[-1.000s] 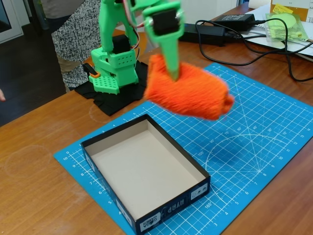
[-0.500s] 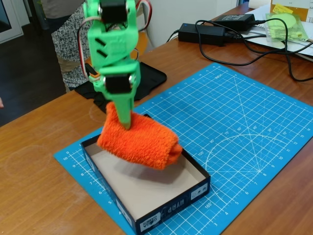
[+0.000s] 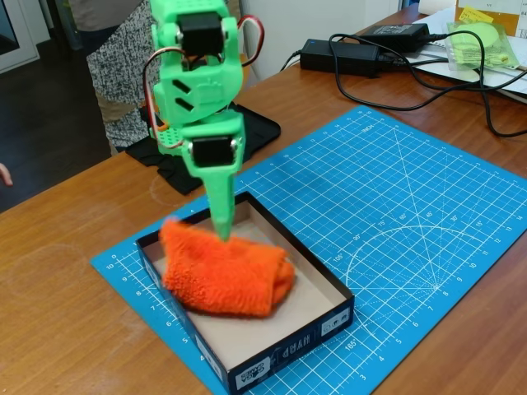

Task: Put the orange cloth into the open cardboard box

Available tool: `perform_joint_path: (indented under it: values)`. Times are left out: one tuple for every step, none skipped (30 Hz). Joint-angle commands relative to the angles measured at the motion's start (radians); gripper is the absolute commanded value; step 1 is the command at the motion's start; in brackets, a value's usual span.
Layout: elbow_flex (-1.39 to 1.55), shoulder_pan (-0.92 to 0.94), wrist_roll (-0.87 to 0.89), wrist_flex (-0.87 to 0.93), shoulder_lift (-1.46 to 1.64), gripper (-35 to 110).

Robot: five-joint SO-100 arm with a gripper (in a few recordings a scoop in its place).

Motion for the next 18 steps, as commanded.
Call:
perform_joint_path:
  values:
    - [-0.153,0.008,0.011,0.149,0.023,30]
    - [-0.209,0.008,0.009,0.204,0.023,29]
    - [-0.258,0.006,0.005,0.256,0.026,28]
    - [-0.299,0.005,-0.002,0.302,0.034,27]
    - [-0.322,0.002,-0.006,0.331,0.055,26]
    - [-0.322,-0.002,-0.008,0.334,0.095,25]
    - [-0.305,-0.005,-0.005,0.318,0.146,24]
    - [-0.287,-0.014,-0.003,0.301,0.202,23]
    - [-0.281,-0.032,-0.014,0.305,0.261,21]
    - [-0.281,-0.057,-0.031,0.328,0.327,19]
    - [-0.261,-0.089,-0.060,0.344,0.413,18]
    - [-0.201,-0.124,-0.084,0.330,0.534,17]
    - [-0.109,-0.156,-0.107,0.290,0.678,16]
    - [0.014,-0.199,-0.146,0.232,0.851,15]
    - [0.150,-0.245,-0.176,0.170,1.034,14]
    - [0.299,-0.301,-0.210,0.106,1.230,14]
    - [0.440,-0.350,-0.230,0.049,1.414,14]
    - [0.560,-0.382,-0.235,0.014,1.571,13]
